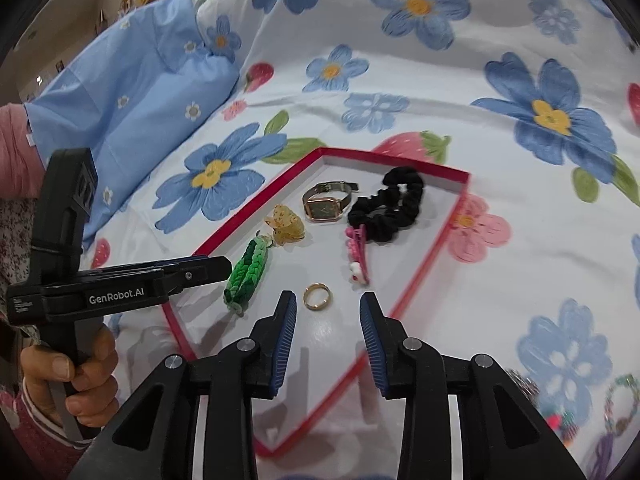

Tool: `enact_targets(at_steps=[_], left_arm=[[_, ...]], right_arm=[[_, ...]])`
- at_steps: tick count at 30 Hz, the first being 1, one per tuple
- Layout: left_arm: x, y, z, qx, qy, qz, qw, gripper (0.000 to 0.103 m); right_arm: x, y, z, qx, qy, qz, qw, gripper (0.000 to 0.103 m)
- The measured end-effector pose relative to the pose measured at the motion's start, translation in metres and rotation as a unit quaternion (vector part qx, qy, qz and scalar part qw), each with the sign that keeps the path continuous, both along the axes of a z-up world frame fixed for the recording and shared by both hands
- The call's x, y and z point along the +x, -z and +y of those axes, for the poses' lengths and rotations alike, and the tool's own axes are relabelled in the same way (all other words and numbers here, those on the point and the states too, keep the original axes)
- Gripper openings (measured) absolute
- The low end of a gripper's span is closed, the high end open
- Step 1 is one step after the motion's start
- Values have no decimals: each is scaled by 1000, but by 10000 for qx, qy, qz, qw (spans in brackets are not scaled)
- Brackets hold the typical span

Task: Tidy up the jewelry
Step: 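Open both tools to release the ring and tie, then lift away, then move both tools over the silver chain and crystal bead bracelet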

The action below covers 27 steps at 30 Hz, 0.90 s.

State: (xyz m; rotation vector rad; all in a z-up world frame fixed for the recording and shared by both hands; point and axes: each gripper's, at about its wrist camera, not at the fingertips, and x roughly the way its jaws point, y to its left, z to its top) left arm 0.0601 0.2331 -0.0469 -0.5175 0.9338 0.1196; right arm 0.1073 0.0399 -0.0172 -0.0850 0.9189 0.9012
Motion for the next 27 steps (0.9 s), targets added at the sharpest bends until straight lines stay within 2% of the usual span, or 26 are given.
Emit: enact_targets(at_steps=[9, 11, 18, 27], left_arm=[[-6, -13, -47, 37, 432, -84, 9990, 38], [-5, -14, -60, 54, 559, -88, 9984, 41], [-1, -15, -104, 132, 1020, -53, 9947, 41], [5, -12, -142, 213, 1401, 8, 9899, 44]], right_arm=[[-10, -11, -62, 223, 459, -28, 9987, 37], [-11, -10, -77, 240, 593, -5, 9980, 37], [-14, -5, -134, 262, 1120, 73, 9933, 37], [-14, 2, -199, 257, 1753, 141, 9841, 37]])
